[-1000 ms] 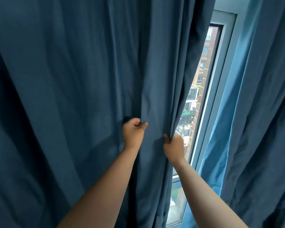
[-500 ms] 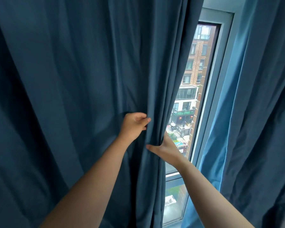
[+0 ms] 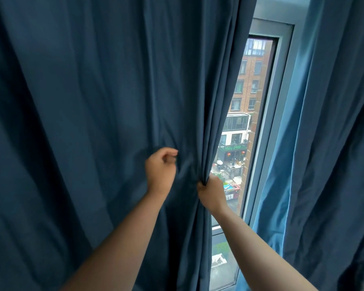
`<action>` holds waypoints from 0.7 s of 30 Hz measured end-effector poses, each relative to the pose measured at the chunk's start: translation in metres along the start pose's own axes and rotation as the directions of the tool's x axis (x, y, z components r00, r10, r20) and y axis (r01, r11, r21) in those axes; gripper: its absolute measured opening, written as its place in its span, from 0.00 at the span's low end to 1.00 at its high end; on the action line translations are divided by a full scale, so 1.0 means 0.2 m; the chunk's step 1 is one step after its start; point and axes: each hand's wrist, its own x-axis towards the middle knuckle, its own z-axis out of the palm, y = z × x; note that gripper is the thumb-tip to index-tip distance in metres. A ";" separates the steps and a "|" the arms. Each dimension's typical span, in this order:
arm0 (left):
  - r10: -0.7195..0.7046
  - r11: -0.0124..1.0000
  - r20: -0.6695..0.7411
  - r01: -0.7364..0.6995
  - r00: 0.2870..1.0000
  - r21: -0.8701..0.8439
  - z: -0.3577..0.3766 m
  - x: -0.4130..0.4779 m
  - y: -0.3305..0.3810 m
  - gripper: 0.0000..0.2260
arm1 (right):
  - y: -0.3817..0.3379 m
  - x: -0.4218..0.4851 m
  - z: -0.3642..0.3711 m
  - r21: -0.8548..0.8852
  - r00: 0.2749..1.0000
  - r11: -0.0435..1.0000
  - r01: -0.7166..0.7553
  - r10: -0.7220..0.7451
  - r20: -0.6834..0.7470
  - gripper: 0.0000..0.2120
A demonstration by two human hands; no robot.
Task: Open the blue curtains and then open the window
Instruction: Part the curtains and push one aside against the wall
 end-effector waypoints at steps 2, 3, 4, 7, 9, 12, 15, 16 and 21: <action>0.089 0.993 -0.201 -0.071 0.976 0.097 -0.03 0.00 -0.05 0.12 | 0.01 0.00 0.01 -0.030 1.000 0.999 0.019 -0.019 -0.003 0.20; 0.096 0.990 -0.244 -0.068 0.965 0.121 -0.04 0.01 -0.07 0.12 | 0.01 0.01 0.02 -0.050 0.999 0.998 0.038 -0.038 -0.004 0.18; 0.063 0.992 -0.255 -0.033 0.965 0.120 -0.05 0.02 -0.08 0.12 | 0.00 0.01 0.03 -0.069 0.998 0.996 0.055 -0.055 -0.003 0.15; -0.080 0.990 -0.208 0.103 0.975 0.099 -0.06 0.04 -0.09 0.21 | -0.01 0.01 0.04 -0.107 0.996 0.990 0.094 -0.094 0.010 0.11; -0.112 0.988 -0.199 0.130 0.974 0.081 -0.05 0.05 -0.09 0.24 | -0.02 0.01 0.05 -0.114 0.994 0.987 0.109 -0.108 0.016 0.12; -0.135 0.984 -0.235 0.159 0.963 0.084 -0.05 0.07 -0.12 0.23 | -0.03 0.00 0.05 -0.128 0.992 0.984 0.125 -0.125 0.009 0.22; -0.147 0.973 -0.263 0.188 0.954 0.137 -0.05 0.10 -0.13 0.20 | -0.03 0.01 0.05 -0.147 0.993 0.982 0.121 -0.122 0.007 0.24; -0.155 0.968 -0.268 0.200 0.951 0.152 -0.05 0.11 -0.13 0.17 | -0.02 0.01 0.05 -0.159 0.994 0.981 0.113 -0.113 0.010 0.23; -0.168 0.954 -0.256 0.223 0.952 0.202 -0.05 0.12 -0.15 0.03 | -0.01 0.01 0.04 -0.192 0.994 0.975 0.111 -0.111 0.009 0.13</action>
